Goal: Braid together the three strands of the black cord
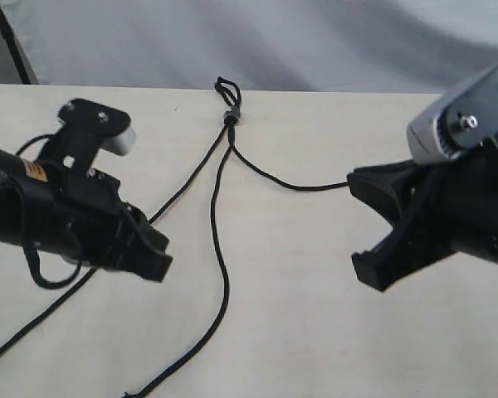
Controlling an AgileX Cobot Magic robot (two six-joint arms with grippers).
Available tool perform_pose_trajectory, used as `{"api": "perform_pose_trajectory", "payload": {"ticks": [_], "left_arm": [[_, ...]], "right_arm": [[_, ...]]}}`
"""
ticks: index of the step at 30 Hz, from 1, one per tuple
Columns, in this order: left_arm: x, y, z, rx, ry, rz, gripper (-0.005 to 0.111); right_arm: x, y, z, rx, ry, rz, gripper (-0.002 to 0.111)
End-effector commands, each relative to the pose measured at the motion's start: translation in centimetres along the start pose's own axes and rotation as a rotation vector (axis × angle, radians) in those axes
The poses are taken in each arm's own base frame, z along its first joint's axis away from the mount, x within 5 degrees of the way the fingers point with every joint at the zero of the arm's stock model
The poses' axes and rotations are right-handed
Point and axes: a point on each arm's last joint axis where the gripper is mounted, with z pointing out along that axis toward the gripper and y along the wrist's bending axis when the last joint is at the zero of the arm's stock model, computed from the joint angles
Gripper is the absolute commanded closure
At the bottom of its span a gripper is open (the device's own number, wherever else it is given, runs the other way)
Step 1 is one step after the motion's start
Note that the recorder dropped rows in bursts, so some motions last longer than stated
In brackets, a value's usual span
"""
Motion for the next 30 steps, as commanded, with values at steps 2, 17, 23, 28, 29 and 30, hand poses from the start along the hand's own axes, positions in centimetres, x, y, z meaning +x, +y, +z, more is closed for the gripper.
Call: {"api": "perform_pose_trajectory", "payload": {"ticks": [2, 17, 23, 28, 29, 30], "left_arm": [[2.3, -2.0, 1.7, 0.032, 0.024, 0.035, 0.064], [6.0, -2.5, 8.0, 0.009, 0.249, 0.115, 0.062], [6.5, -2.4, 8.4, 0.015, 0.288, 0.127, 0.062], [6.8, -3.8, 8.6, 0.037, 0.286, 0.177, 0.062], [6.8, -4.0, 8.6, 0.038, 0.278, 0.187, 0.062], [6.7, -4.1, 8.6, 0.037, 0.269, 0.199, 0.062]], "right_arm": [[2.3, 0.2, -0.7, 0.001, 0.003, 0.021, 0.106], [3.1, 0.3, -0.5, 0.003, -0.015, 0.021, 0.106], [3.1, 0.3, -0.5, 0.003, -0.019, 0.023, 0.106], [3.0, 0.3, -0.5, 0.004, -0.024, 0.022, 0.106], [3.0, 0.3, -0.5, 0.004, -0.026, 0.022, 0.106], [3.0, 0.3, -0.5, 0.004, -0.026, 0.022, 0.106]]}}
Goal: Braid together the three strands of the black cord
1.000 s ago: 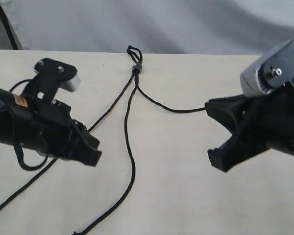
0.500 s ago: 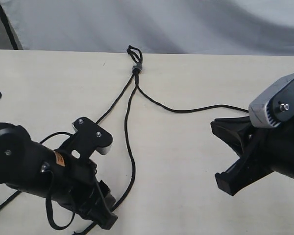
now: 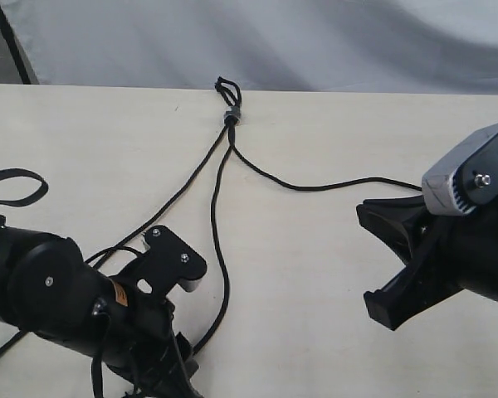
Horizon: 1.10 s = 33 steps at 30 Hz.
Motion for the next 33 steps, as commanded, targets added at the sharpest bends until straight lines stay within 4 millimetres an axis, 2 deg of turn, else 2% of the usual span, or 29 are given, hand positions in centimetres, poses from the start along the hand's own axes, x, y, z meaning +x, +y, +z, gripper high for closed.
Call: {"api": "perform_pose_trajectory", "payload": {"ticks": [1, 11, 15, 16, 22, 25, 27, 30, 33], "left_arm": [[0.0, -0.8, 0.4, -0.004, -0.019, 0.049, 0.062], [0.8, -0.5, 2.4, -0.014, 0.057, 0.061, 0.065], [0.9, -0.5, 2.4, -0.008, 0.067, 0.071, 0.089], [0.9, -0.5, 2.4, -0.008, 0.067, 0.078, 0.107], [1.0, -0.4, 2.0, -0.008, 0.081, 0.169, 0.106], [-0.3, 0.2, -0.6, -0.04, -0.027, 0.18, 0.107], [-0.9, 1.6, -3.0, -0.079, -0.107, 0.169, 0.107], [-1.2, 5.1, -6.9, -0.19, -0.236, 0.091, 0.107], [-0.5, 8.8, -9.5, -0.304, -0.301, -0.04, 0.107]], "right_arm": [[-0.1, -0.1, -0.1, 0.005, -0.023, 0.005, 0.106], [-0.1, -0.1, -0.1, 0.005, -0.019, 0.005, 0.106], [-0.1, -0.1, -0.1, 0.005, -0.019, 0.005, 0.106], [-0.1, -0.1, -0.1, 0.005, -0.019, 0.005, 0.106], [-0.1, -0.1, -0.1, 0.005, -0.017, 0.004, 0.106], [-0.1, -0.1, -0.1, 0.005, -0.017, 0.004, 0.106], [-0.1, -0.1, -0.1, 0.004, -0.015, 0.004, 0.106], [0.0, -0.1, -0.1, 0.004, -0.005, 0.004, 0.106], [0.0, -0.1, -0.1, 0.004, -0.005, 0.004, 0.106]]}}
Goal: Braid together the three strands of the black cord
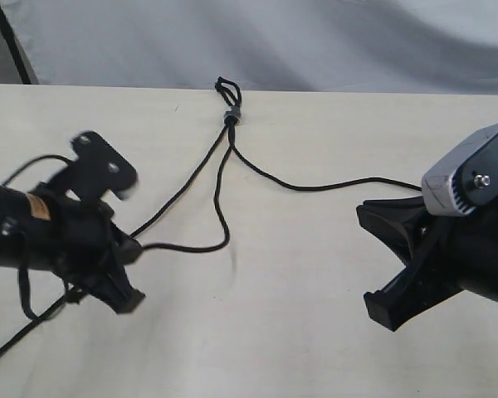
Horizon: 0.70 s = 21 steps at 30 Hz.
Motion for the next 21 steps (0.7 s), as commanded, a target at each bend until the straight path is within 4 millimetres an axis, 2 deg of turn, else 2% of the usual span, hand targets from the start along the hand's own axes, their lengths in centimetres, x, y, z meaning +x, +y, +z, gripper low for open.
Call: {"api": "perform_pose_trajectory", "payload": {"ticks": [1, 5, 7, 11, 21], "left_arm": [[0.7, 4.3, -1.9, -0.135, -0.041, -0.131, 0.107], [2.6, 9.0, -3.2, -0.288, -0.062, -0.377, 0.107], [3.4, 10.2, -3.7, -0.326, -0.063, -0.48, 0.107], [4.8, 10.6, -3.7, -0.358, -0.052, -0.535, 0.107], [6.7, 10.0, -3.0, -0.406, -0.07, -0.562, 0.107]], "right_arm": [[0.0, -0.1, -0.1, 0.004, -0.005, 0.004, 0.106], [0.0, -0.1, -0.1, 0.004, -0.005, 0.004, 0.106], [0.0, -0.1, -0.1, 0.004, -0.005, 0.006, 0.106], [0.0, -0.1, -0.1, 0.003, -0.003, 0.006, 0.106], [0.1, -0.1, -0.1, 0.003, -0.002, 0.006, 0.106]]}}
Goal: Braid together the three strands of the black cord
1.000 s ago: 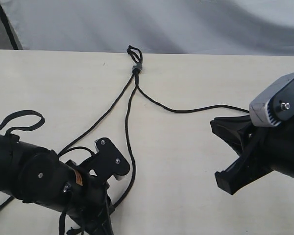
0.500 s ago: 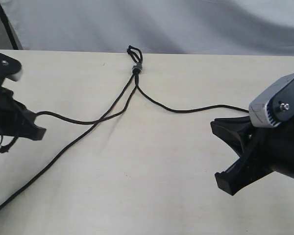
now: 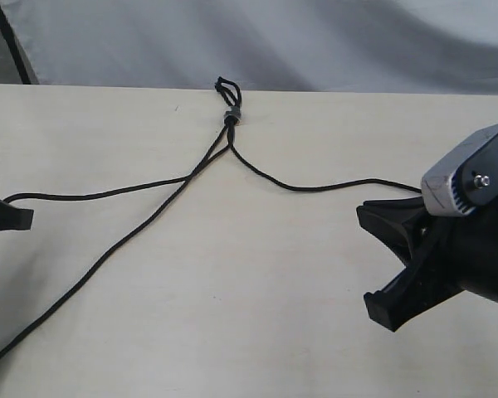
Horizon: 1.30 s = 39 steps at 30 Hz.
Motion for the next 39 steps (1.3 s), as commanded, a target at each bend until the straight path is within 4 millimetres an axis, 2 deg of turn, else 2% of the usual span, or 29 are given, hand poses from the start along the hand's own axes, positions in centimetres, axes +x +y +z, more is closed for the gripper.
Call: {"api": "perform_pose_trajectory", "payload": {"ticks": [1, 6, 14, 17, 21, 27, 30, 33, 39], "left_arm": [[0.4, 0.2, 0.0, -0.019, -0.026, -0.029, 0.107], [0.5, 0.2, 0.2, -0.021, -0.02, -0.045, 0.107], [2.0, 0.6, 3.2, -0.055, 0.053, -0.099, 0.107], [2.0, 0.7, 3.5, -0.063, 0.048, -0.101, 0.107], [1.1, 0.7, 2.3, -0.064, -0.016, -0.1, 0.107], [-1.3, 1.0, -0.9, -0.102, -0.246, -0.09, 0.107], [-1.7, 1.2, -1.1, -0.125, -0.293, -0.062, 0.107], [-1.4, 1.2, -0.2, -0.128, -0.265, -0.059, 0.107], [-0.1, 1.4, 2.7, -0.138, -0.158, -0.06, 0.107]], "right_arm": [[0.0, -0.1, -0.1, 0.003, -0.004, 0.006, 0.106], [0.0, -0.1, -0.1, 0.003, -0.004, 0.006, 0.106], [0.0, -0.1, -0.1, 0.003, -0.004, 0.004, 0.106], [0.0, -0.1, -0.1, 0.003, -0.004, 0.004, 0.106], [0.0, -0.1, -0.1, 0.003, -0.004, 0.004, 0.106], [0.0, -0.1, -0.1, 0.003, -0.004, 0.004, 0.106], [0.0, -0.1, -0.1, 0.003, -0.004, 0.004, 0.106], [0.0, -0.1, -0.1, 0.003, -0.004, 0.004, 0.106], [0.0, -0.1, -0.1, 0.003, -0.004, 0.004, 0.106]]}}
